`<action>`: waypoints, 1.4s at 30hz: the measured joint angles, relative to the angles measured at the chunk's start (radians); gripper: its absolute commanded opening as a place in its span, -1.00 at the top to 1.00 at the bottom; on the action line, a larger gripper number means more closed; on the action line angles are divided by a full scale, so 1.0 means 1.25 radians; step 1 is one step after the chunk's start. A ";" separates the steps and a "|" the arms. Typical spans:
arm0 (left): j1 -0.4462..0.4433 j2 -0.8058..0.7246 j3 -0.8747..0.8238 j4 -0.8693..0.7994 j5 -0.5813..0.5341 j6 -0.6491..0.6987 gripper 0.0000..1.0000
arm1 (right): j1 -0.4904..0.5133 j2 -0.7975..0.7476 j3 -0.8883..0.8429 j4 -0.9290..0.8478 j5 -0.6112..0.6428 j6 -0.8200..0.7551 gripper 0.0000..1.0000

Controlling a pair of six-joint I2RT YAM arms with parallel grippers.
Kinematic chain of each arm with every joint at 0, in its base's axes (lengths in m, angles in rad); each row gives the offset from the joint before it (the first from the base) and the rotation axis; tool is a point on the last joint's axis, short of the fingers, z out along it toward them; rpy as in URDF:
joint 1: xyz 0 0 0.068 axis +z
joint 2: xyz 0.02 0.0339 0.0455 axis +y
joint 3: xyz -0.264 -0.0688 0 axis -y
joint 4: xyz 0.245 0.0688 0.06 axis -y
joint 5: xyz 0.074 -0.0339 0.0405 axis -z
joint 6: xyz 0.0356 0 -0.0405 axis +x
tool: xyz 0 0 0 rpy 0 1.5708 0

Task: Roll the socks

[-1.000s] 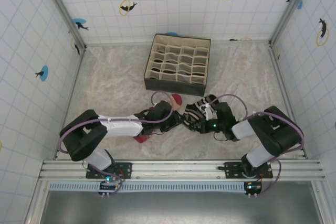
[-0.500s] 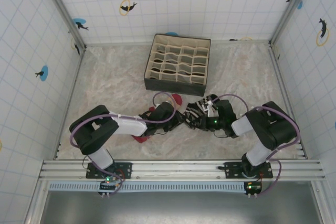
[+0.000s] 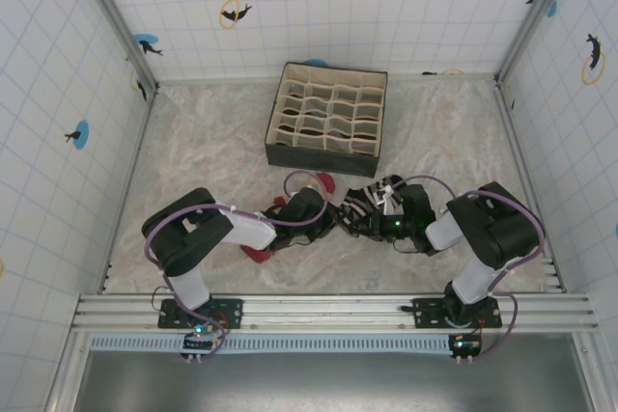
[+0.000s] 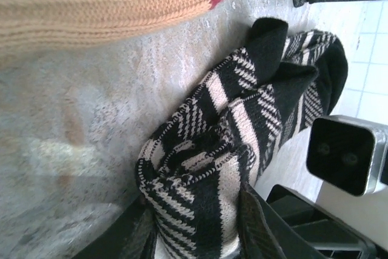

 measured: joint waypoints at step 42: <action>0.029 -0.007 0.163 -0.357 0.031 0.050 1.00 | 0.605 -0.447 0.008 -0.482 1.048 -0.656 -0.58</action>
